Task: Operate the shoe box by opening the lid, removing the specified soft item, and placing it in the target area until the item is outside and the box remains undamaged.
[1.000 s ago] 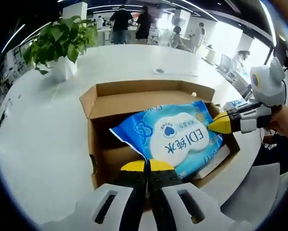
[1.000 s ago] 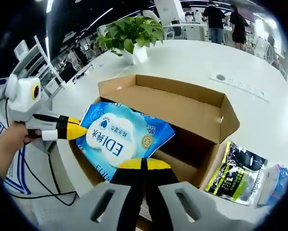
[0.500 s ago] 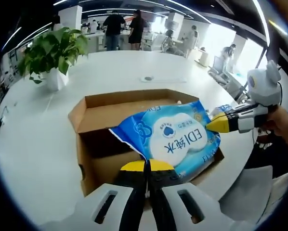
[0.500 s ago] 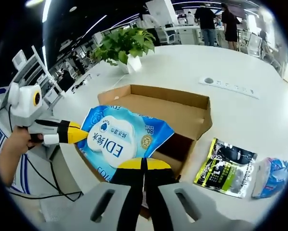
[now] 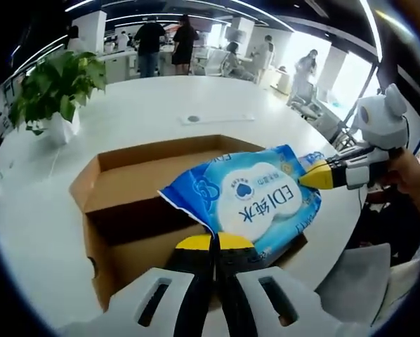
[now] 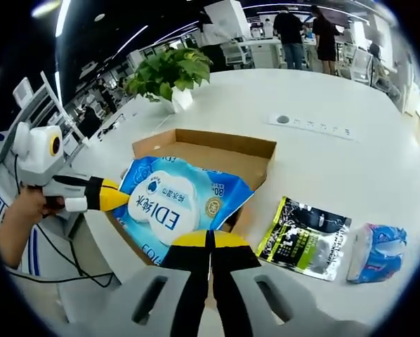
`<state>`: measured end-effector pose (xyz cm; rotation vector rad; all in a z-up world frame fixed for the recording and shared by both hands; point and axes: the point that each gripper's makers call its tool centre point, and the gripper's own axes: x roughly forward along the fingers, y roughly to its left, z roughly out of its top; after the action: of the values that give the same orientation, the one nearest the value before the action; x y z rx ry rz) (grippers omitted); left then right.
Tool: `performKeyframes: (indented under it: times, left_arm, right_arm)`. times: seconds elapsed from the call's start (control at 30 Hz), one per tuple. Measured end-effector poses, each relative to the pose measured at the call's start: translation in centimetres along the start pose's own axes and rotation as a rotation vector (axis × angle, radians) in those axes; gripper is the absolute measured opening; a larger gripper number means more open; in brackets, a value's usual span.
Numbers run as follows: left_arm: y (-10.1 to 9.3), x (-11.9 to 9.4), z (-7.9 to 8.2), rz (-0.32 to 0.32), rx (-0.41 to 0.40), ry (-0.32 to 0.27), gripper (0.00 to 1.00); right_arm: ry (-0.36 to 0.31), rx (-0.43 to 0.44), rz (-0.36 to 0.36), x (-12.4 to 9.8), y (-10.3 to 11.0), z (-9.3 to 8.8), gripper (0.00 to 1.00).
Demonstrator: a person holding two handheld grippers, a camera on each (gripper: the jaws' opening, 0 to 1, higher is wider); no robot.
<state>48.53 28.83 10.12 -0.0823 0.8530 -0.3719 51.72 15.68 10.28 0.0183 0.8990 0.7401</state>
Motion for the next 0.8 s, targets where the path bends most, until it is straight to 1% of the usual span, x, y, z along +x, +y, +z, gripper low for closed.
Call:
performKeyframes:
  times: [0.4,0.67,0.8]
  left_arm:
    - [-2.9,2.0,1.0,-0.039,0.018,0.010,0.00]
    - [-4.9,3.4,1.4,-0.061,0.032,0.015,0.00]
    - [-5.9,4.0,1.7,-0.065,0.056,0.021,0.00]
  right_arm:
    - [0.004,0.038,-0.027,-1.7,-3.0,-0.8,0.00]
    - [0.006,0.060,-0.044,-3.0,-5.3,-1.1,0.00]
    - [0.008,0.059,-0.051,-3.5,-6.2,-1.4,0.00]
